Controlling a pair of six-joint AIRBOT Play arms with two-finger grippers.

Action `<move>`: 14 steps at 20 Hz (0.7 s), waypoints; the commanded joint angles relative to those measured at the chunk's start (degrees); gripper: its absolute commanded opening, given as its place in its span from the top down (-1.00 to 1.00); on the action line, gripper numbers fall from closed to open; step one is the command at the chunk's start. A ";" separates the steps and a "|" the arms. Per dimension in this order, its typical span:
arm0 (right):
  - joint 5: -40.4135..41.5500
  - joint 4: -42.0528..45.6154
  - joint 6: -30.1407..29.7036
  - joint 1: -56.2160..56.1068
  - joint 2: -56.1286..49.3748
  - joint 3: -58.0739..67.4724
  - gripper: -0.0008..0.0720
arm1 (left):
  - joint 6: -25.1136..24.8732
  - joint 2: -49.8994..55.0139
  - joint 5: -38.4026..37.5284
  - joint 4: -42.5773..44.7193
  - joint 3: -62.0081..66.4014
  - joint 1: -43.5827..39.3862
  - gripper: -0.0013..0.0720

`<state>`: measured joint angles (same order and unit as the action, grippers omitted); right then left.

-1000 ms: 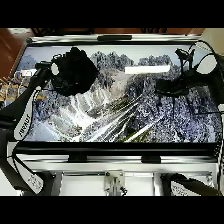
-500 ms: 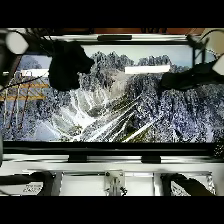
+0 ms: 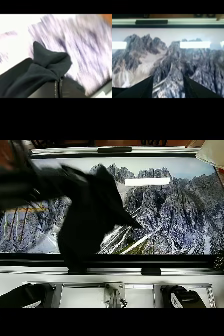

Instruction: Fold the shirts.

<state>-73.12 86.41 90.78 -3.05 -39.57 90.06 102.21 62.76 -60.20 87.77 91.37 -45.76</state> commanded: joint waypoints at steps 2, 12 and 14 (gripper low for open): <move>-18.16 -1.97 0.90 0.02 0.87 -1.75 -0.41 | 8.41 -0.39 -0.74 0.22 -20.28 -6.01 0.83; -12.28 -9.79 -1.68 0.02 -11.96 -32.94 -0.86 | 12.26 -0.61 -0.94 0.55 -27.85 -5.92 0.83; -12.17 -13.42 -2.93 0.02 -16.83 -36.68 -0.86 | 12.28 -0.61 -1.66 2.12 -27.85 -5.90 0.83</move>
<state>-86.67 77.06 89.84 -3.05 -50.83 60.31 114.28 62.19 -61.12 88.40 64.01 -51.66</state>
